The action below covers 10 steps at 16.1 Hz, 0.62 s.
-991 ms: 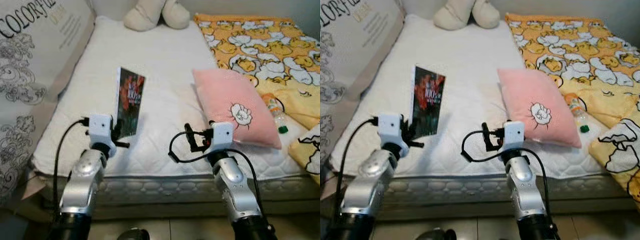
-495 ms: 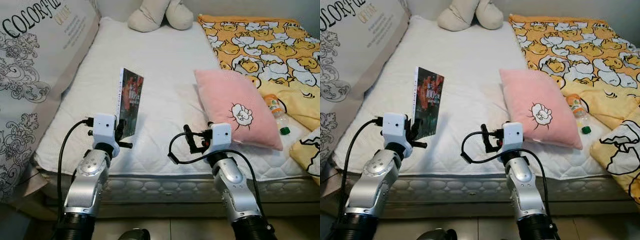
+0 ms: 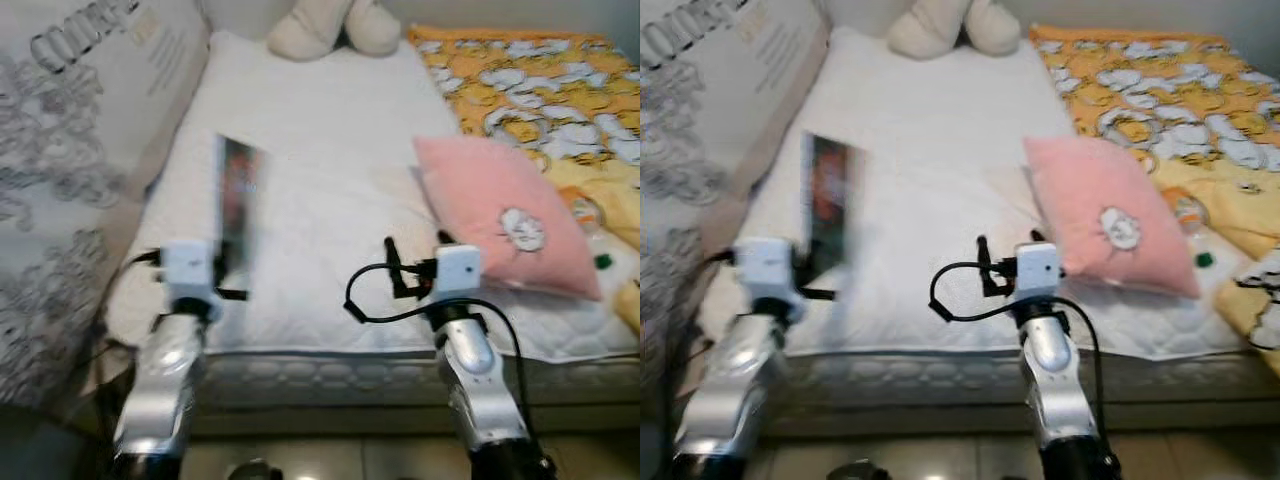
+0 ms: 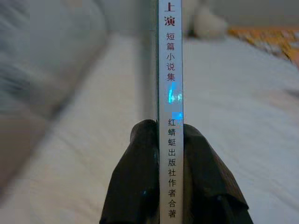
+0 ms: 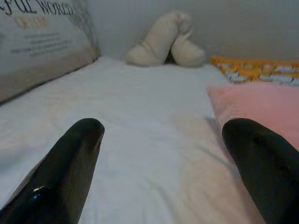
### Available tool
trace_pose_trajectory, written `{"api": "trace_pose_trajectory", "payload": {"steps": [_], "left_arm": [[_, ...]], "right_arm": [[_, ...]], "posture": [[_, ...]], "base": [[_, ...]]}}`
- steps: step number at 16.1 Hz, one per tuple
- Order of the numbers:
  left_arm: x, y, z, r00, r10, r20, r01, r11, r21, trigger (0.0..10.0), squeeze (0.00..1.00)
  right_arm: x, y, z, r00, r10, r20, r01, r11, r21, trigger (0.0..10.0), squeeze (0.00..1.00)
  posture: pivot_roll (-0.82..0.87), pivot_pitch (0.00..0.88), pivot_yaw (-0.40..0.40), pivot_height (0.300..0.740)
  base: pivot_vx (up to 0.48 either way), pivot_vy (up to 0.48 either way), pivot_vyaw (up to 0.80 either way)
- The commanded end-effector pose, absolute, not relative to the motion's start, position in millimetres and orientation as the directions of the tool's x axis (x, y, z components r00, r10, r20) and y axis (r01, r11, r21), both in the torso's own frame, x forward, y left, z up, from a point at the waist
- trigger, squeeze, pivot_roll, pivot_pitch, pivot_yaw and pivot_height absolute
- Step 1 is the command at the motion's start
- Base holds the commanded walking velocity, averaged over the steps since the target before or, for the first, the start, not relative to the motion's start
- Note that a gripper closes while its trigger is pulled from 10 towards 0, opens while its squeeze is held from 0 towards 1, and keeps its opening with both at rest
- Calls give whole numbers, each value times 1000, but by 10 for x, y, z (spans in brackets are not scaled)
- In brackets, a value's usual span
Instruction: Clean up the room
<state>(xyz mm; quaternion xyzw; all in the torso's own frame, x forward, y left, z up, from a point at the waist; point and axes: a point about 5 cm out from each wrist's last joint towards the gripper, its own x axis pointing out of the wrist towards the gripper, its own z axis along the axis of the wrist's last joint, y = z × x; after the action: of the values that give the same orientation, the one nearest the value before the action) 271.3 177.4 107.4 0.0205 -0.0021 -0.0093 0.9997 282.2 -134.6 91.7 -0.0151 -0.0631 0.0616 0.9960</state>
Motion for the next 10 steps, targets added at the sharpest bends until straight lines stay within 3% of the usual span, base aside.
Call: {"api": "trace_pose_trajectory", "payload": {"steps": [1, 4, 6, 9, 10], "left_arm": [[2642, 1790, 1204, 995, -17, 101, 10, 997, 72, 10000, 0], [2618, 1682, 1108, 998, -42, 39, 39, 998, 52, 10000, 0], [2667, 1604, 1119, 996, -76, 47, 73, 995, 63, 10000, 0], [2731, 1604, 1124, 997, -72, 31, 71, 996, 51, 10000, 0], [2752, 1615, 1127, 998, -61, 26, 60, 997, 38, 10000, 0]], "right_arm": [[2759, -1443, 938, 985, 81, 151, -77, 996, -33, 10000, 0], [2769, -1465, 840, 994, 49, 99, -49, 999, -1, 10000, 0], [2802, -1461, 816, 996, 52, 75, -52, 999, -2, 10000, 0], [2841, -1469, 809, 996, 75, 55, -75, 997, -7, 10000, 0], [2850, -1471, 783, 997, 71, 34, -71, 997, -7, 10000, 0]], "posture": [[-34, 0, 20, 740], [-33, 0, 18, 740], [-30, 0, 16, 740], [-34, 0, 17, 740], [-36, 0, 18, 740]], "base": [[0, 0, 0], [0, 0, 0], [0, -120, 756], [286, -383, 667], [390, 0, 0]]}}
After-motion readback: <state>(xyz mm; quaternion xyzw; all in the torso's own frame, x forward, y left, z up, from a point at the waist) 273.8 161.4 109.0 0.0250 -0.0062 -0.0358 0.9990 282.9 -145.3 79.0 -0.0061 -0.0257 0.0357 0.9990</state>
